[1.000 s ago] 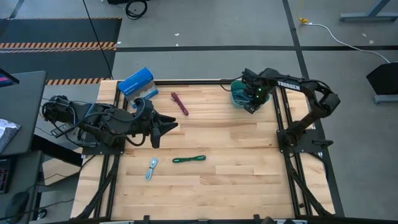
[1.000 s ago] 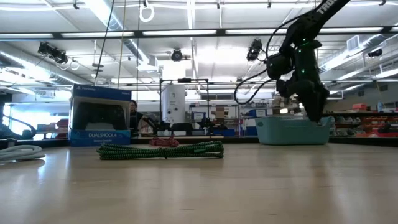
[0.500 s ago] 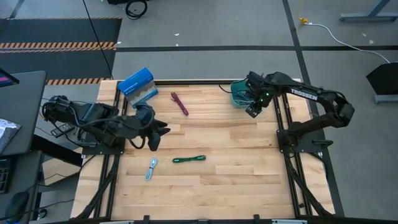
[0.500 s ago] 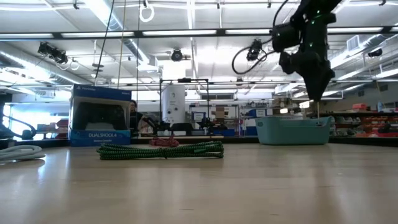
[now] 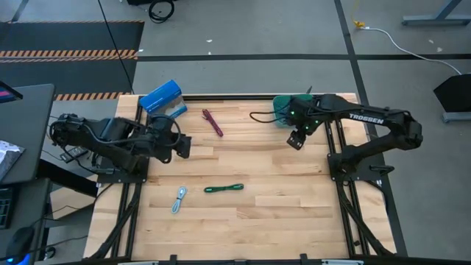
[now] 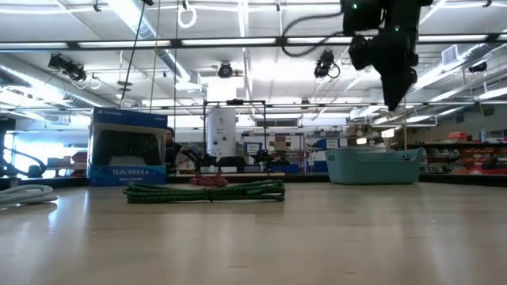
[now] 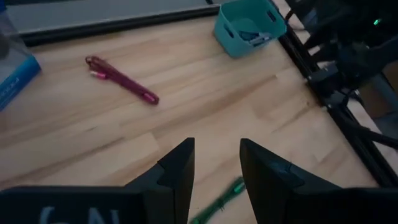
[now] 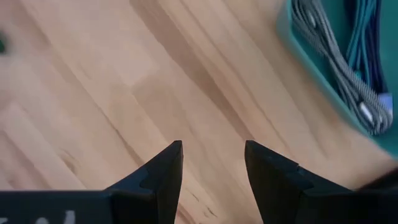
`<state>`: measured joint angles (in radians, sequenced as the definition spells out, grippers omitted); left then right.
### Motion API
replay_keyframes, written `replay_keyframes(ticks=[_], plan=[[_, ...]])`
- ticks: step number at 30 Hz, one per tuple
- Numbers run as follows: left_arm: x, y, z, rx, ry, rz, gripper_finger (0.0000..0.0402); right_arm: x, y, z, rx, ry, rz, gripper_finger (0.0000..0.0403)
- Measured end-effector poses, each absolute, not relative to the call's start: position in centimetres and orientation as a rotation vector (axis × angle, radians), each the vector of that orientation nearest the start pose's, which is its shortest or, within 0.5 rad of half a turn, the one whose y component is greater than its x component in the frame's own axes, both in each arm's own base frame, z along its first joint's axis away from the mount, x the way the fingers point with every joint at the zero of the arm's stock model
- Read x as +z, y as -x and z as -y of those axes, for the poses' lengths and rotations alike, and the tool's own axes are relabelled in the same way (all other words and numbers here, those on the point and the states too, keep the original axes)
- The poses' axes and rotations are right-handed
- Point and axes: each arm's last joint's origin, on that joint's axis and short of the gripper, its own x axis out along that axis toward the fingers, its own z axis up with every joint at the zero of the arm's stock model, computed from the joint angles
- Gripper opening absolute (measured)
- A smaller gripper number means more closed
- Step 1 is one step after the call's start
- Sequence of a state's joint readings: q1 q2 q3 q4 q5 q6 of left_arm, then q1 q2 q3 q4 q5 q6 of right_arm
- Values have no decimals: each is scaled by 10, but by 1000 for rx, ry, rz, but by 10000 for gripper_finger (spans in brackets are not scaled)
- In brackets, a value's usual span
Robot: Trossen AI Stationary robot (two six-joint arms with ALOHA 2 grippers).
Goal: Pick and place USB-C Cables
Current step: Put the light blue charger cable into the green bin
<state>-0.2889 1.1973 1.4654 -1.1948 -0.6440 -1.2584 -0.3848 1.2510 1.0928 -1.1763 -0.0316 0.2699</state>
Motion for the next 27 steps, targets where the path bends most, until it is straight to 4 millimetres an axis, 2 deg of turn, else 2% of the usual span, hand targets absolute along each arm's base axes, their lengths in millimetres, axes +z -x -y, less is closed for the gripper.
replay_keyframes(ticks=[4, 7, 9, 12, 21, 27], plan=[[397, -192, 40, 805, 810, -507, 134, 302, -207, 73, -448, -473, -1160, 179], [388, -191, 36, 916, 832, -549, 134, 318, -217, 70, -400, -455, -1058, 179], [382, -192, 36, 978, 879, -591, 134, 325, -224, 67, -365, -447, -998, 179], [376, -198, 41, 967, 942, -662, 134, 331, -235, 64, -318, -437, -927, 179], [353, -224, 72, 823, 969, -959, 134, 313, -265, 43, -162, -474, -989, 179], [349, -224, 94, 726, 1012, -1080, 134, 308, -271, 31, -117, -459, -1020, 179]])
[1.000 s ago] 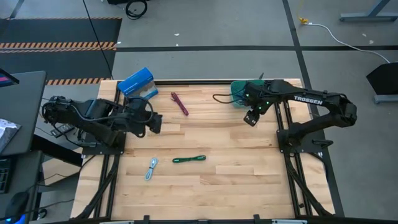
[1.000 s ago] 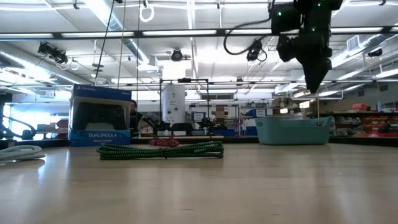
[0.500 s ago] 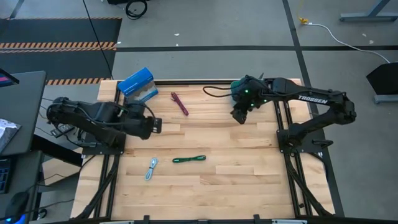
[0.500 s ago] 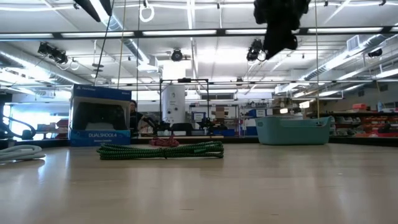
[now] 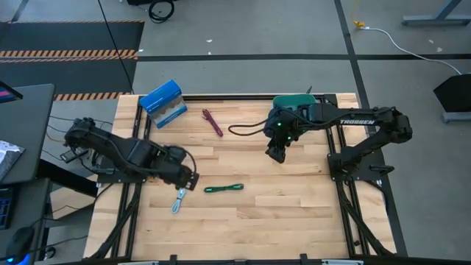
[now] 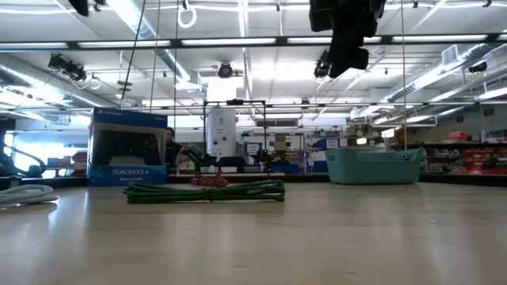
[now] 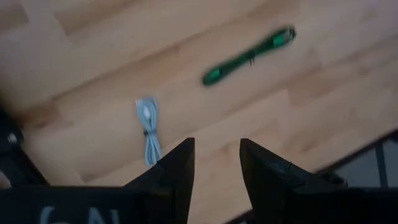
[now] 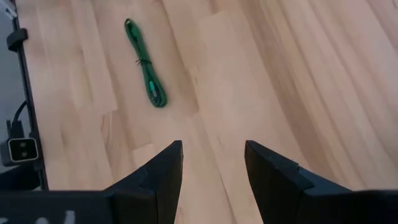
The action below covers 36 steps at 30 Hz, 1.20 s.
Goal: Pick and place USB-C Cables
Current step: Put the light blue charger cable into the green bin
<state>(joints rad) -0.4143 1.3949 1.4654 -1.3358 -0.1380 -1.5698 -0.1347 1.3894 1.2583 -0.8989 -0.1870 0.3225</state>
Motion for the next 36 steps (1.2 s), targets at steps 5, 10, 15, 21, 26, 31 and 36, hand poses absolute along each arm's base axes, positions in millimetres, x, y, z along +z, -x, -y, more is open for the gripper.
replay_keyframes(ticks=[5, 10, 15, 21, 26, 31, 36], plan=[[348, -217, 105, 802, 1121, -1077, 134, 311, -270, 29, -102, -482, -1007, 179], [343, -216, 110, 922, 1169, -1041, 131, 311, -270, 29, -80, -494, -1008, 179], [323, -227, 118, 956, 964, -1144, 120, 311, -270, 29, -80, -493, -1003, 179], [294, -244, 129, 995, 812, -1303, 117, 311, -270, 29, -82, -497, -1003, 179], [270, -258, 138, 1021, 739, -1402, 117, 311, -270, 28, -72, -508, -1013, 179], [254, -268, 145, 1009, 718, -1433, 117, 310, -268, 27, -56, -521, -1034, 179], [253, -268, 149, 1008, 676, -1363, 117, 309, -267, 27, -60, -524, -1052, 179]])
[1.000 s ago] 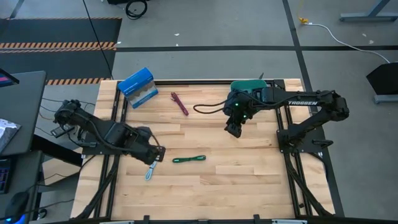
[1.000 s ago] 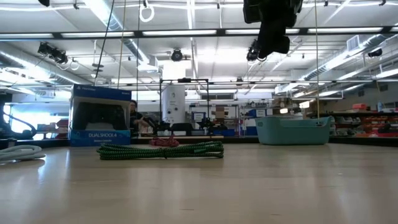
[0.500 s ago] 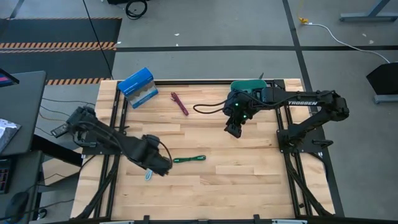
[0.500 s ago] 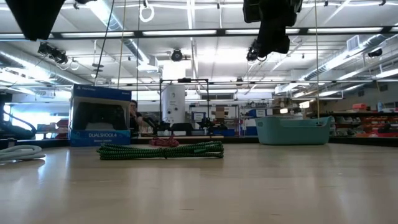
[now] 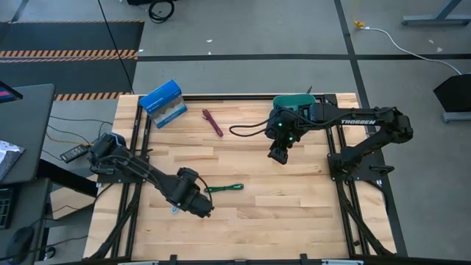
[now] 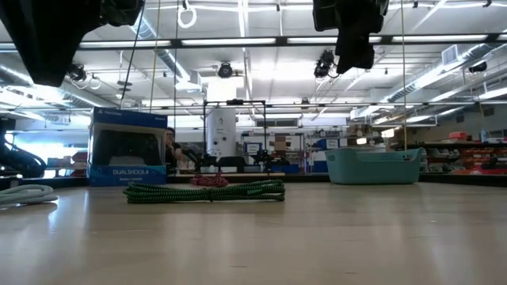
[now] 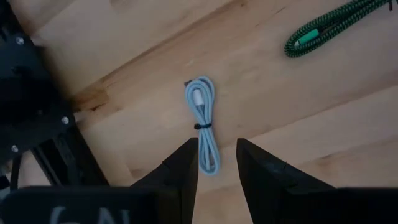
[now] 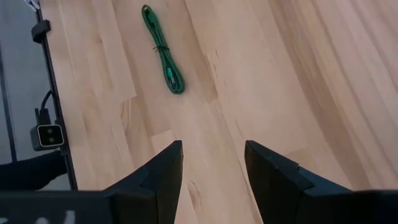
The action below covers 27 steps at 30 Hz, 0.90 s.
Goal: Pick and place USB-C Cables
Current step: Put the light blue charger cable into the green bin
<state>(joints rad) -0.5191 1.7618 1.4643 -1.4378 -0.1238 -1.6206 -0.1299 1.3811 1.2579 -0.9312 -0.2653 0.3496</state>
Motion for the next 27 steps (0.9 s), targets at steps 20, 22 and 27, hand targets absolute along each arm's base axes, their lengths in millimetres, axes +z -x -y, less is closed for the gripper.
replay_keyframes(ticks=[20, 22, 27], plan=[[245, -205, 179, 863, 1030, -1205, 116, 310, -268, 26, -139, -651, -1035, 179], [245, -195, 178, 870, 1056, -1186, 116, 310, -268, 25, -147, -669, -1036, 179], [232, -188, 176, 859, 1117, -1156, 116, 310, -269, 22, -176, -699, -1032, 179]])
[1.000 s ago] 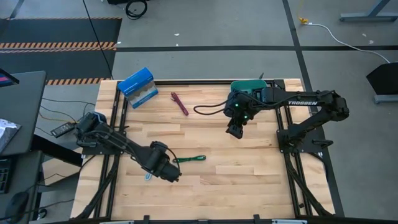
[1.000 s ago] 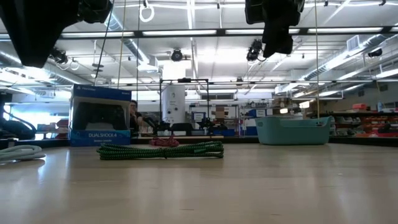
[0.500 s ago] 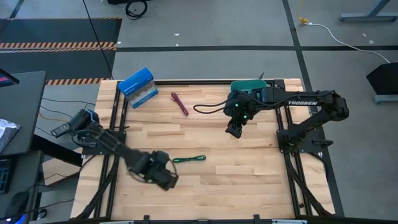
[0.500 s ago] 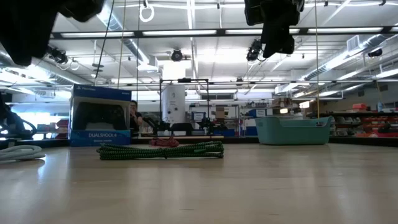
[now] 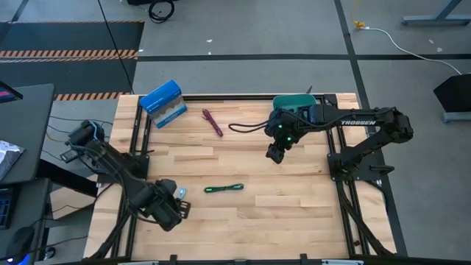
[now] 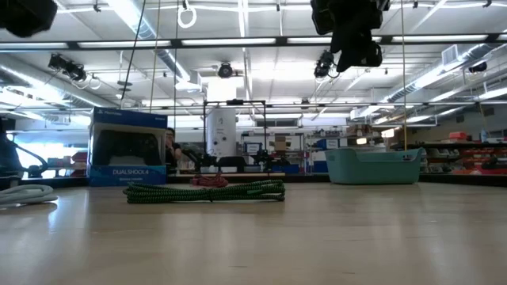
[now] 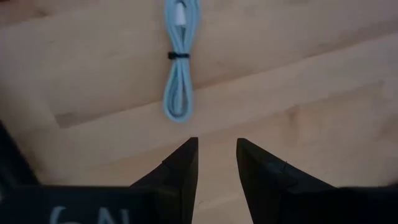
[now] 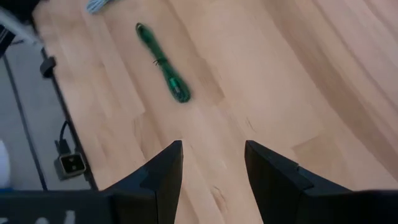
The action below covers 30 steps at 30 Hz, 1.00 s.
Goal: Pick and place USB-C Cables
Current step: Put the light blue charger cable into the green bin
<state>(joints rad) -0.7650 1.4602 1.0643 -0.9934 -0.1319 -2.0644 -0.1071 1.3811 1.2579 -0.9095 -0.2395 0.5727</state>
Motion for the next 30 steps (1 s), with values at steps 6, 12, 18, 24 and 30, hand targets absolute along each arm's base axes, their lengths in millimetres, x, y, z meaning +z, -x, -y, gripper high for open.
replay_keyframes(ticks=[6, 12, 18, 24, 30], plan=[[212, -185, 168, 905, 1113, -1186, 116, 310, -269, 19, -229, -729, -1026, 179], [211, -184, 164, 922, 1076, -1186, 117, 309, -269, 10, -213, -732, -1045, 179], [188, -184, 165, 860, 1138, -1182, 117, 309, -270, 3, -210, -746, -1050, 179], [182, -180, 159, 919, 1090, -1188, 140, 309, -270, -1, -205, -748, -1054, 179], [177, -183, 155, 903, 974, -1180, 178, 309, -270, -2, -207, -759, -1054, 179]])
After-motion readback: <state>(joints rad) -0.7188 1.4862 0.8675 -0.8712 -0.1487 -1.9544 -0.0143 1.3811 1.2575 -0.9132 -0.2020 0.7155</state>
